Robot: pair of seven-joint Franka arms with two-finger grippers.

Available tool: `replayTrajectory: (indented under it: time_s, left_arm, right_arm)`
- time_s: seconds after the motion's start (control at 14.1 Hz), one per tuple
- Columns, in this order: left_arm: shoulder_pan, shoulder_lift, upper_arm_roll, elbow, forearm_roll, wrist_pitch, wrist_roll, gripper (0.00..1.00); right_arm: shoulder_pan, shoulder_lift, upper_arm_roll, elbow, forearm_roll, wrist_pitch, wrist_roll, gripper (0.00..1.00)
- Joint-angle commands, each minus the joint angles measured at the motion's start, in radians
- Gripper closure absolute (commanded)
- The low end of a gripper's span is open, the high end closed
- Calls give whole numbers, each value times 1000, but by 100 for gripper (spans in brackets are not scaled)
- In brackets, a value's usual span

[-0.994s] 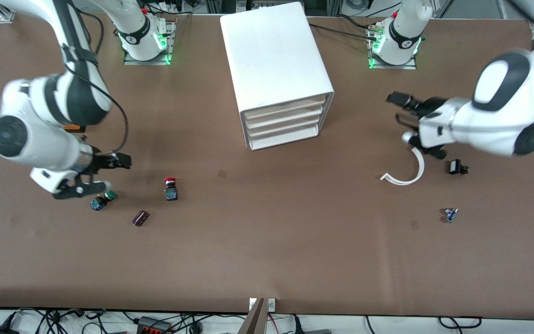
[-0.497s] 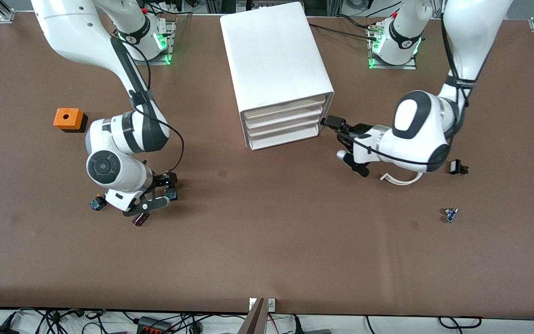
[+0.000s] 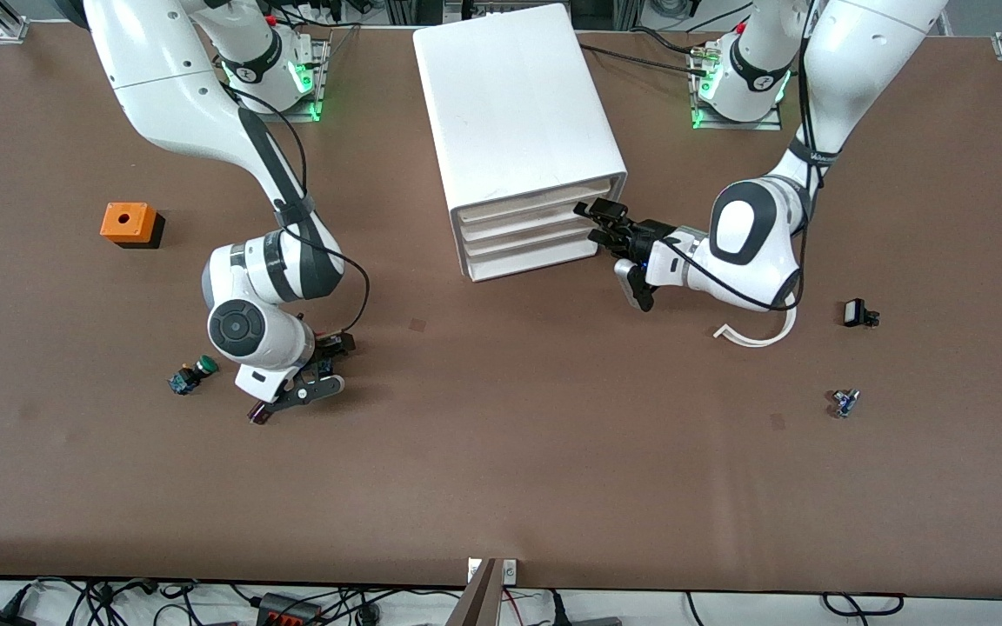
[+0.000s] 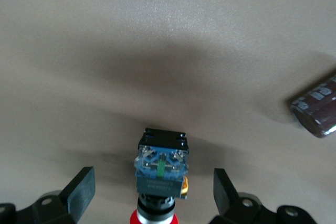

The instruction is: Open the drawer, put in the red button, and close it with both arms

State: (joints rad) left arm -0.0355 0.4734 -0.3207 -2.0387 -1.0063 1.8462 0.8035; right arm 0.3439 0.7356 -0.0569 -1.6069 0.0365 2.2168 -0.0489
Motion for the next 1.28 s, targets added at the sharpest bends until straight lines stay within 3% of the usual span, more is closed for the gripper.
replayTrajectory:
  time_s: [0.0,0.07,0.14,0.43,0.57,0.92,0.99,1.07,1.14,1.21]
  left_arm:
    - [17,4,-17,-29,-40,5,87,44]
    - [16,16,-17,-29,-40,2,123,57]
    - [16,39,-17,-28,-43,2,143,61]
    - [23,48,-15,-15,-43,1,149,97]
    - [26,59,-8,35,-38,5,143,98]
    - [26,168,71,207,-26,7,138,94]
    - [25,181,86,230,-26,7,138,90]
    - [25,191,89,235,-26,11,138,60]
    - [28,194,91,241,-25,11,152,1]
    - [32,188,95,245,-23,4,149,0]
  right_arm:
    - [-2,18,5,19,17,0,-9,0]
    - [-3,19,5,19,17,-2,-11,0]
    - [-2,21,5,16,16,-2,-14,4]
    - [-5,19,5,18,16,-11,-29,74]
    - [-6,15,5,21,16,-12,-31,94]
    - [-3,5,5,137,13,-64,-35,100]
    - [-2,4,12,190,13,-110,-35,100]
    - [-2,4,18,255,16,-164,-34,100]
    - [4,4,25,312,14,-201,-31,100]
    - [23,2,31,350,14,-221,-28,100]
